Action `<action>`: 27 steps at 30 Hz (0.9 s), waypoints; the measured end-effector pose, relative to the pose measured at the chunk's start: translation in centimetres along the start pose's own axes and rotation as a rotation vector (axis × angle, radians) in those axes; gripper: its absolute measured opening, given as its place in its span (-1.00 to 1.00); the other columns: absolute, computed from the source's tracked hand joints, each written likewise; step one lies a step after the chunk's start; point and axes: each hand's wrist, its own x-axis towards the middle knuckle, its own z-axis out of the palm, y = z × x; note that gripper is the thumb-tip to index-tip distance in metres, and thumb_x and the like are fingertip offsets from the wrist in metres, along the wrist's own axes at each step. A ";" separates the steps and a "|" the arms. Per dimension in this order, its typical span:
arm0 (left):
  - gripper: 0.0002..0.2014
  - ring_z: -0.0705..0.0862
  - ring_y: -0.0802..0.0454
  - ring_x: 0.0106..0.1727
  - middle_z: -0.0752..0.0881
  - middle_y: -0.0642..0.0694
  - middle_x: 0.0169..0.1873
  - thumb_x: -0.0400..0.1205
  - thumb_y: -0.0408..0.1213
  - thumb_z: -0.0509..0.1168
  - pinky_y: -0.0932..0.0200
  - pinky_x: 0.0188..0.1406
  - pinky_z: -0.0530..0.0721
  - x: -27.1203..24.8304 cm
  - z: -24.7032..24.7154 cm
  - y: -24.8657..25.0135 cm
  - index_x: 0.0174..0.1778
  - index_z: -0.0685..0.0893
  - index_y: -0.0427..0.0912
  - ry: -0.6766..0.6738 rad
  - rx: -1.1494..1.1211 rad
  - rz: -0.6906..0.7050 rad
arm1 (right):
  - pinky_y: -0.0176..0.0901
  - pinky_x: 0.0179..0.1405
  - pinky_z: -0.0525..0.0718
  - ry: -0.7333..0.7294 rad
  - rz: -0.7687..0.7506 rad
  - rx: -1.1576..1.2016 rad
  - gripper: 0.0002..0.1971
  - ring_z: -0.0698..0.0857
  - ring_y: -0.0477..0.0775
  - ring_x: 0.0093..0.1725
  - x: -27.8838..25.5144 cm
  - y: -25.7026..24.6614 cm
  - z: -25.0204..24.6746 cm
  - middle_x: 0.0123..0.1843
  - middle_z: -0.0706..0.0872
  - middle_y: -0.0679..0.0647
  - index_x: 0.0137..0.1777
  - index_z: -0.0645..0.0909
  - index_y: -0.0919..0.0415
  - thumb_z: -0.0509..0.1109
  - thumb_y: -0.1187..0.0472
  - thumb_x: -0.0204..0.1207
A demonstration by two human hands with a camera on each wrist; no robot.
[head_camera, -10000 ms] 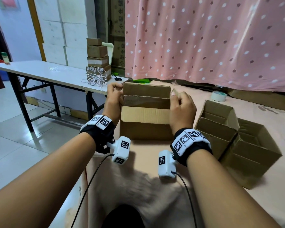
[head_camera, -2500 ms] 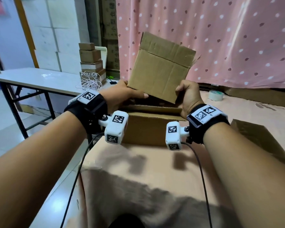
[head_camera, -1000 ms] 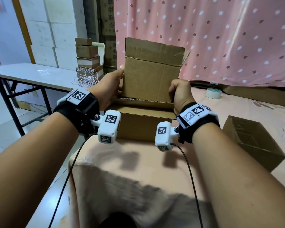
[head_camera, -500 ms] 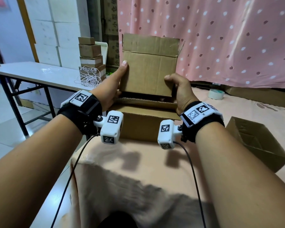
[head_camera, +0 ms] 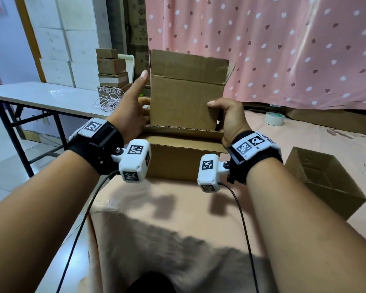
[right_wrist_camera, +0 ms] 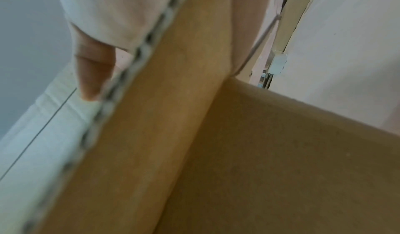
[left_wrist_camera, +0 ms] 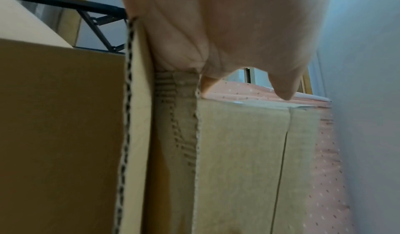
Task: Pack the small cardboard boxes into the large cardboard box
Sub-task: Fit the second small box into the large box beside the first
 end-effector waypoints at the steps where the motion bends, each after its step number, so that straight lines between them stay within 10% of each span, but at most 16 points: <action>1: -0.47 0.71 -0.27 0.35 0.67 -0.32 0.40 0.70 0.32 0.11 0.08 -0.10 0.83 -0.1 0.0 0.0 0.48 0.60 0.15 -0.009 0.006 0.004 | -0.26 -0.34 0.56 0.009 0.004 0.002 -0.84 0.66 -0.08 -0.48 0.1 0.1 0.0 -0.54 0.68 -0.10 -0.64 0.70 0.09 0.41 0.15 0.11; 8: -0.47 0.77 0.00 0.26 0.76 -0.02 0.26 0.66 0.29 0.24 -0.04 0.41 0.65 0.0 0.2 -0.9 0.42 0.59 0.02 0.003 0.066 0.008 | -0.10 -0.03 0.55 -0.003 -0.030 -0.005 -0.81 0.64 0.01 -0.25 0.5 0.4 0.2 -0.50 0.69 -0.15 -0.64 0.70 0.05 0.37 0.13 0.14; 14: -0.43 0.76 -0.01 0.29 0.80 0.00 0.24 0.62 0.37 0.24 -0.12 0.53 0.54 0.4 -0.5 -1.5 0.33 0.66 0.01 0.038 0.083 -0.003 | -0.21 -0.21 0.55 -0.051 -0.041 -0.122 -0.81 0.69 -0.15 -0.35 0.0 0.1 0.3 -0.46 0.74 -0.19 -0.57 0.77 -0.02 0.39 0.06 0.19; 17: -0.63 0.80 0.24 0.10 0.85 0.18 0.01 0.74 0.25 0.13 0.15 0.37 0.62 0.5 -0.3 -1.7 0.13 0.69 0.10 0.043 0.071 0.020 | -0.21 -0.16 0.59 -0.087 -0.064 -0.187 -0.83 0.74 -0.16 -0.31 -0.3 0.2 0.2 -0.39 0.79 -0.18 -0.47 0.83 -0.11 0.42 -0.02 0.24; 21: -0.69 0.79 0.46 -0.26 0.83 0.33 -0.33 0.82 0.11 0.04 0.53 -0.37 0.68 0.1 0.1 -1.4 0.05 0.64 0.10 0.047 0.059 0.048 | -0.35 -0.33 0.60 -0.122 -0.078 -0.203 -0.82 0.75 -0.29 -0.36 -0.3 0.2 0.2 -0.38 0.81 -0.21 -0.44 0.83 -0.14 0.42 -0.03 0.28; 27: -0.69 0.79 0.46 -0.16 0.79 0.25 -0.07 0.79 0.17 0.08 0.46 -0.19 0.69 0.5 -0.1 -1.6 0.07 0.66 0.13 0.058 0.066 0.076 | -0.28 -0.32 0.60 -0.073 -0.067 -0.184 -0.87 0.73 -0.18 -0.30 0.1 0.3 0.1 -0.37 0.80 -0.18 -0.43 0.83 -0.08 0.46 -0.01 0.21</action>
